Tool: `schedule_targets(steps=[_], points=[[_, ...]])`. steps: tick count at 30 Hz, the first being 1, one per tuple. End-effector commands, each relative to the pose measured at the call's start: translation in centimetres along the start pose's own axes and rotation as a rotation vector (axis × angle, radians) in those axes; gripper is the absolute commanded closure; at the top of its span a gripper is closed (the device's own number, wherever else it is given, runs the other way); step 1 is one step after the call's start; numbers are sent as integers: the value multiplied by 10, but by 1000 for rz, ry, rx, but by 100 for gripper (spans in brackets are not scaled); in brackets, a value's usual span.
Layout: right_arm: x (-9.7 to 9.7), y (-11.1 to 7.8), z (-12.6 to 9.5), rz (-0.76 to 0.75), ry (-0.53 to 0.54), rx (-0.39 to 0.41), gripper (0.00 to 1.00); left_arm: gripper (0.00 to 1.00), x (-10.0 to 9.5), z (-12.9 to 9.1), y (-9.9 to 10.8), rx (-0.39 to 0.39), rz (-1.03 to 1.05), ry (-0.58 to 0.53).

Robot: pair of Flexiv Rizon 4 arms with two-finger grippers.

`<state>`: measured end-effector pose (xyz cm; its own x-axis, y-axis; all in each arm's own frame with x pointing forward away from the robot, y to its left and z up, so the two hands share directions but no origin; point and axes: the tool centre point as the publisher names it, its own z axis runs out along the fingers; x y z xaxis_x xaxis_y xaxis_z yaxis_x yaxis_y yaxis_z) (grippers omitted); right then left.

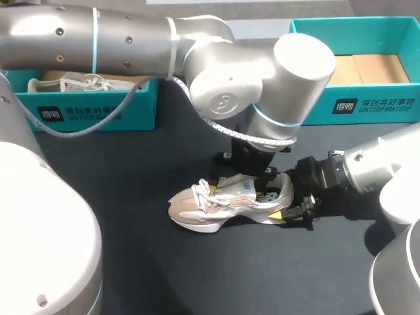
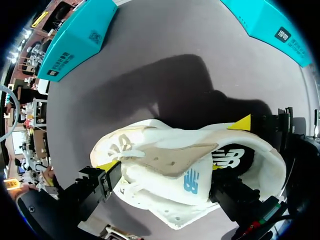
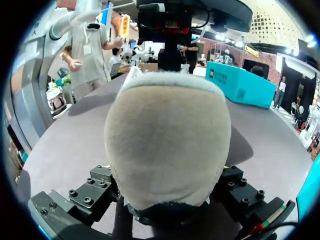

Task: Take the shoe out of the shoebox, open the shoe tongue, remove and reinsert the insole, then place the shoe into the shoebox

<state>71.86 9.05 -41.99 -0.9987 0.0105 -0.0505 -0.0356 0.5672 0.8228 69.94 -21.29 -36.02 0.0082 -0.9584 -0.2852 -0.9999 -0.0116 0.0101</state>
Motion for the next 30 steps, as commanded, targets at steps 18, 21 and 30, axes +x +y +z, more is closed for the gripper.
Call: schedule_targets(steps=[18,21,30], points=[[1,0,2,0,-2,3,100,100,-32,-28,21,12,-93,45],[1,0,2,0,-2,3,100,100,-39,-32,24,0,-114,58],[1,0,2,0,-2,3,100,100,-67,-30,24,-17,-169,48]])
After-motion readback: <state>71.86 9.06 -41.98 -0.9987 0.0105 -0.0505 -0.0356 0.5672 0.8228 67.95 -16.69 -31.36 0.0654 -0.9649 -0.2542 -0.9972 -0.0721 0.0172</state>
